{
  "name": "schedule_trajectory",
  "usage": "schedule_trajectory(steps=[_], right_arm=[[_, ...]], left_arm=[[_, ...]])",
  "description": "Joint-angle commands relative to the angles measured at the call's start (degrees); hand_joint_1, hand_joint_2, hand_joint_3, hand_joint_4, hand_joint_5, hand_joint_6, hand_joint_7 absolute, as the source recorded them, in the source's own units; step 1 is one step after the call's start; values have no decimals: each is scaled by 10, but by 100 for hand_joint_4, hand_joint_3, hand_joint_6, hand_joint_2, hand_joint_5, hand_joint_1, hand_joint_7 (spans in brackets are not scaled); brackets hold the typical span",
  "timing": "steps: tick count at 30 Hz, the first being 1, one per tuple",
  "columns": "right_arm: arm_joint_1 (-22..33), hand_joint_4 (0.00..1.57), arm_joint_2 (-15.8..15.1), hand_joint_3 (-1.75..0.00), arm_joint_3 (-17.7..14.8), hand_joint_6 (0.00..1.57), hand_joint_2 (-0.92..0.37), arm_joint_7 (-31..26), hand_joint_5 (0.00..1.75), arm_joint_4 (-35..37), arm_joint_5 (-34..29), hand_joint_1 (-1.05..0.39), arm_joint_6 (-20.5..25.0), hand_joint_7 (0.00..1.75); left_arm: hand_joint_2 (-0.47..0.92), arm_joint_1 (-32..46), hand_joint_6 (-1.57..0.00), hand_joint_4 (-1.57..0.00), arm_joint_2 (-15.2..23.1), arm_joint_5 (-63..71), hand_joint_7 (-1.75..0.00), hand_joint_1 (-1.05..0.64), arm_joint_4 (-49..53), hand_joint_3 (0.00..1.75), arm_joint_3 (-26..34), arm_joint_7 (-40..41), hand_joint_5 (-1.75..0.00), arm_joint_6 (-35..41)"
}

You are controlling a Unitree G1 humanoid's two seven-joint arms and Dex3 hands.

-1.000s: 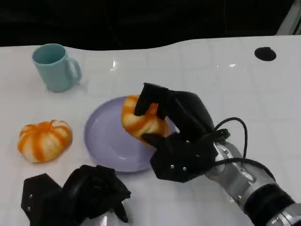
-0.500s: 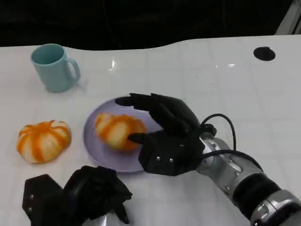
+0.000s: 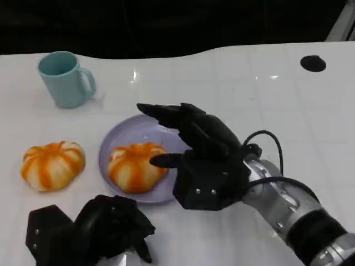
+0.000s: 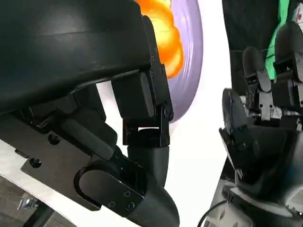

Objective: Grasp the bread from the table and place it into the plate.

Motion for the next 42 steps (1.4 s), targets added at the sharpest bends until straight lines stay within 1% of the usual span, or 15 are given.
schedule_trajectory(steps=[1, 5, 12, 17, 19, 20, 23, 25, 26, 27, 30, 32, 33, 36, 42], right_arm=[[46, 0, -37, -20, -14, 23, -92, 22, 42, -73, 19, -63, -7, 1], [91, 2, -61, -23, -23, 25, -92, 41, 46, -139, 36, -63, -9, 2], [171, 12, -102, -21, -51, 35, -92, 37, 57, -208, 67, -58, -74, 7], [223, 24, -110, -18, -75, 48, -92, 21, 69, -230, 92, -53, -127, 12], [245, 31, -110, -15, -86, 56, -92, 17, 74, -232, 107, -50, -150, 17], [256, 35, -110, -15, -91, 63, -92, 16, 81, -235, 113, -45, -158, 21], [280, 43, -110, -18, -104, 70, -92, 17, 94, -243, 125, -39, -169, 33], [300, 49, -114, -26, -115, 72, -89, 26, 106, -251, 144, -36, -173, 50], [310, 54, -116, -37, -120, 70, -84, 31, 111, -254, 154, -35, -175, 65], [317, 60, -118, -56, -125, 70, -76, 35, 117, -256, 162, -32, -179, 80], [332, 66, -125, -81, -136, 74, -63, 46, 132, -250, 182, -29, -201, 100], [343, 66, -131, -84, -143, 74, -60, 52, 142, -246, 189, -28, -213, 110], [347, 67, -132, -86, -147, 71, -58, 54, 152, -246, 190, -26, -217, 120], [365, 67, -136, -92, -155, 66, -53, 61, 163, -253, 194, -25, -215, 132], [404, 65, -142, -99, -165, 64, -51, 65, 171, -268, 181, -27, -219, 138]], left_arm=[[77, -1, -157, -157, 8, -1, -51, -105, 4, 0, 4, 2, -85, -4], [76, -1, -157, -157, 7, -1, -52, -105, -1, 0, 3, 4, -85, 3], [77, -3, -157, -157, 6, 0, -55, -105, 3, 0, 4, 5, -85, 1], [77, -4, -157, -157, 6, 0, -54, -105, 4, 0, 4, 4, -85, 0], [77, -4, -157, -157, 6, 1, -53, -105, 4, 0, 4, 5, -85, -2], [77, -4, -157, -157, 6, 2, -53, -105, 4, 1, 4, 5, -86, -4], [78, -5, -157, -157, 6, 3, -54, -105, 4, 1, 4, 7, -86, -3], [77, -4, -157, -157, 5, 0, -54, -105, 1, 0, 5, 7, -86, 2], [77, -5, -157, -157, 4, -1, -54, -105, 1, 0, 5, 7, -86, 3], [77, -5, -157, -157, 4, -1, -54, -105, 1, 0, 5, 6, -86, 3], [77, -5, -157, -157, 5, -1, -53, -105, 1, 0, 5, 5, -85, 3], [77, -5, -157, -157, 5, 0, -52, -105, -1, 1, 4, 7, -85, 4], [78, -5, -157, -157, 5, 1, -53, -105, -1, 1, 4, 8, -85, 4], [77, -6, -157, -157, 5, 0, -53, -105, -2, 0, 4, 8, -85, 7], [77, -9, -157, -157, 6, -1, -53, -105, 3, 0, 6, 4, -85, 5]])
